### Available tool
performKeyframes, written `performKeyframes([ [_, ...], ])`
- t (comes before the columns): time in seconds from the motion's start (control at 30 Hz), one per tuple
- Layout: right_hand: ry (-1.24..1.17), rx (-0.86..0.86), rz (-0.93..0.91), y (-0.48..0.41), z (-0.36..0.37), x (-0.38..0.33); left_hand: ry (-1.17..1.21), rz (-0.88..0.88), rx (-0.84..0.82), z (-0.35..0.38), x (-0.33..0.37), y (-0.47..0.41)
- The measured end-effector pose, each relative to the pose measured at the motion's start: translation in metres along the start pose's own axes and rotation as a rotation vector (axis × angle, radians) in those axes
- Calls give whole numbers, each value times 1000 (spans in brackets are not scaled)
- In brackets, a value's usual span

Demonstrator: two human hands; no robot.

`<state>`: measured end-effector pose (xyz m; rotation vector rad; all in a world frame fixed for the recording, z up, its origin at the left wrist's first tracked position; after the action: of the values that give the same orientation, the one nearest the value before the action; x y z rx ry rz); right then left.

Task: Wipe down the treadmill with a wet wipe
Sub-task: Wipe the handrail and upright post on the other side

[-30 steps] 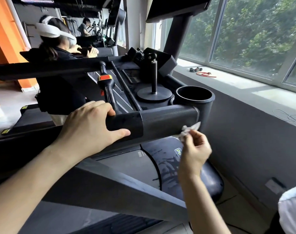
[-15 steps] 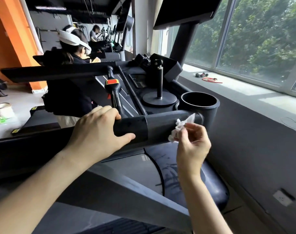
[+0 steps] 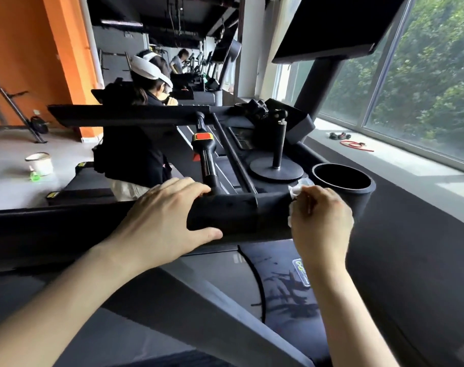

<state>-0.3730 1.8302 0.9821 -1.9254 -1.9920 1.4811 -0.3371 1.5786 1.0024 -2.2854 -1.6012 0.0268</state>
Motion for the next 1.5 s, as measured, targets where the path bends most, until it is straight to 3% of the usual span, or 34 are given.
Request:
performKeyframes([
  [0.13, 11, -69, -109, 31, 35, -57, -58, -53, 3, -12, -29, 22],
  [0.37, -37, -265, -473, 69, 71, -127, -79, -36, 4, -16, -53, 41],
  [0.57, 19, 2, -183, 35, 35, -49, -115, -58, 46, -20, -80, 52],
  [0.7, 61, 88, -38, 50, 57, -73, -76, -13, 55, -18, -92, 55],
  [0.77, 16, 48, -120, 71, 80, -113, -45, 15, 47, -19, -95, 52],
  [0.87, -46, -150, -375, 111, 110, -169, -6, 85, 22, -23, -98, 52],
  [0.97, 31, -180, -491, 110, 107, -160, -3, 122, 15, -24, -101, 54],
  [1.03, 84, -59, -428, 96, 93, -125, -24, 128, 27, -22, -103, 55],
  [1.13, 54, 139, -193, 80, 69, -73, -52, 118, 24, -20, -102, 54],
  [1.27, -31, 214, 13, 94, 90, -88, -67, 117, 30, -20, -100, 56],
  [1.4, -57, -14, -209, 137, 125, -147, -75, 120, 27, -22, -99, 55],
  [1.5, -5, -39, -390, 133, 117, -127, -74, 138, 36, -22, -101, 55],
])
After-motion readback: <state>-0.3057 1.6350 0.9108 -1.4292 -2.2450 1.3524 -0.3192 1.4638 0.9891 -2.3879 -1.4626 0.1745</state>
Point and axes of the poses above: each hand's wrist, its own y-axis away from the middle knuckle, its own z-axis out of the palm, x = y × z, the point moved 3 cm from there along -y, towards the middle knuckle, and after that the axes turned 13 degrees about -x, right-handed, at the moved point
